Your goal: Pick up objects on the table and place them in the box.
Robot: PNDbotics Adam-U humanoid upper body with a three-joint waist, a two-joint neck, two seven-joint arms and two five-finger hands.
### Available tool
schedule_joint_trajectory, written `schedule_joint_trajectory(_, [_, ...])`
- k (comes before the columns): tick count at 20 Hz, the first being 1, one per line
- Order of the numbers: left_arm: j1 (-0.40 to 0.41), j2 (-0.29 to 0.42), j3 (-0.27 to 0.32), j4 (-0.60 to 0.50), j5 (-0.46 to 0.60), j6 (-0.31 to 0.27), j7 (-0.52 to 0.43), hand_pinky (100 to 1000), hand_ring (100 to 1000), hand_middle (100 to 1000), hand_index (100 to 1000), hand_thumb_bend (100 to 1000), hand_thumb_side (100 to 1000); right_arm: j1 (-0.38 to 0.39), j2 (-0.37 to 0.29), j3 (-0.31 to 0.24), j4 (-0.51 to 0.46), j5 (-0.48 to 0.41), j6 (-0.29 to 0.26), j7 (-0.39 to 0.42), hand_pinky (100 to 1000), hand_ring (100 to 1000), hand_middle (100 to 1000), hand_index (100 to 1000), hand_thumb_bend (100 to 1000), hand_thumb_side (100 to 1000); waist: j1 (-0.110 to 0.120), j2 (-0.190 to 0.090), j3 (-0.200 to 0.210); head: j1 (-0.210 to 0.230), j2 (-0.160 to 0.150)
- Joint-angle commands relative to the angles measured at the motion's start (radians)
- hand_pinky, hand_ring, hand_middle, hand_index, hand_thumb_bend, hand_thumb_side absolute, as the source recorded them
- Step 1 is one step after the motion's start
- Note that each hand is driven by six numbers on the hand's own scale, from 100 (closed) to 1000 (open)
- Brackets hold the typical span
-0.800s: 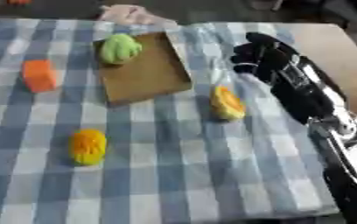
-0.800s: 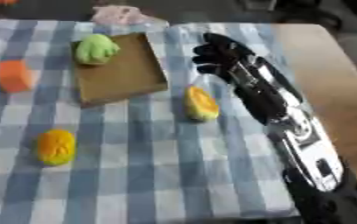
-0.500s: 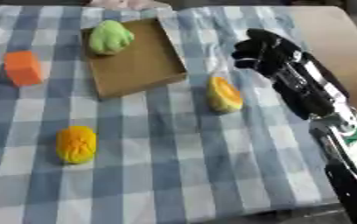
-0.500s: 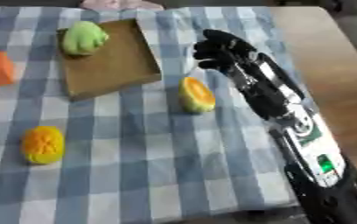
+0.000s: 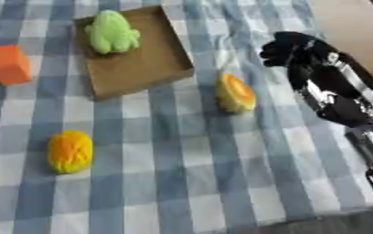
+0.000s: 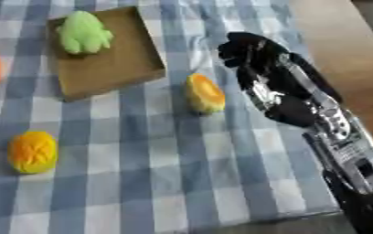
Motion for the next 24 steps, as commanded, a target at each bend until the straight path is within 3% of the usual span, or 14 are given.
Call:
schedule_joint_trajectory(1, [0.012, 0.078, 0.011, -0.018, -0.019, -0.018, 0.03, 912, 723, 809, 877, 100, 686, 0.008, -0.11, -0.016, -0.015, 0.06, -0.079, -0.036, 831, 855, 809, 915, 100, 370, 0.0, -0.007, -0.004, 0.015, -0.029])
schedule_joint_trajectory(6, [0.032, 0.123, 0.008, -0.018, -0.033, -0.038, 0.056, 911, 723, 809, 877, 100, 679, 0.031, -0.226, -0.015, -0.015, 0.161, -0.155, -0.104, 830, 867, 824, 917, 100, 260, -0.003, 0.015, -0.009, 0.026, -0.049])
schedule_joint_trajectory(12, [0.042, 0.13, 0.007, -0.018, -0.028, -0.052, 0.077, 910, 721, 808, 875, 100, 678, 0.039, -0.342, -0.003, -0.015, 0.296, -0.179, -0.19, 827, 877, 839, 919, 100, 213, -0.005, 0.024, -0.013, 0.036, -0.061])
schedule_joint_trajectory(18, [0.048, 0.142, 0.003, -0.018, -0.03, -0.049, 0.073, 909, 720, 807, 874, 100, 678, -0.009, -0.477, 0.027, -0.015, 0.386, -0.155, -0.248, 822, 885, 850, 914, 100, 199, -0.013, 0.011, -0.019, 0.034, -0.062])
schedule_joint_trajectory(24, [0.057, 0.163, -0.001, -0.018, -0.034, -0.043, 0.064, 908, 720, 807, 873, 100, 679, -0.097, -0.585, 0.075, -0.015, 0.429, -0.104, -0.167, 822, 893, 859, 909, 100, 233, -0.029, 0.0, -0.025, 0.027, -0.055])
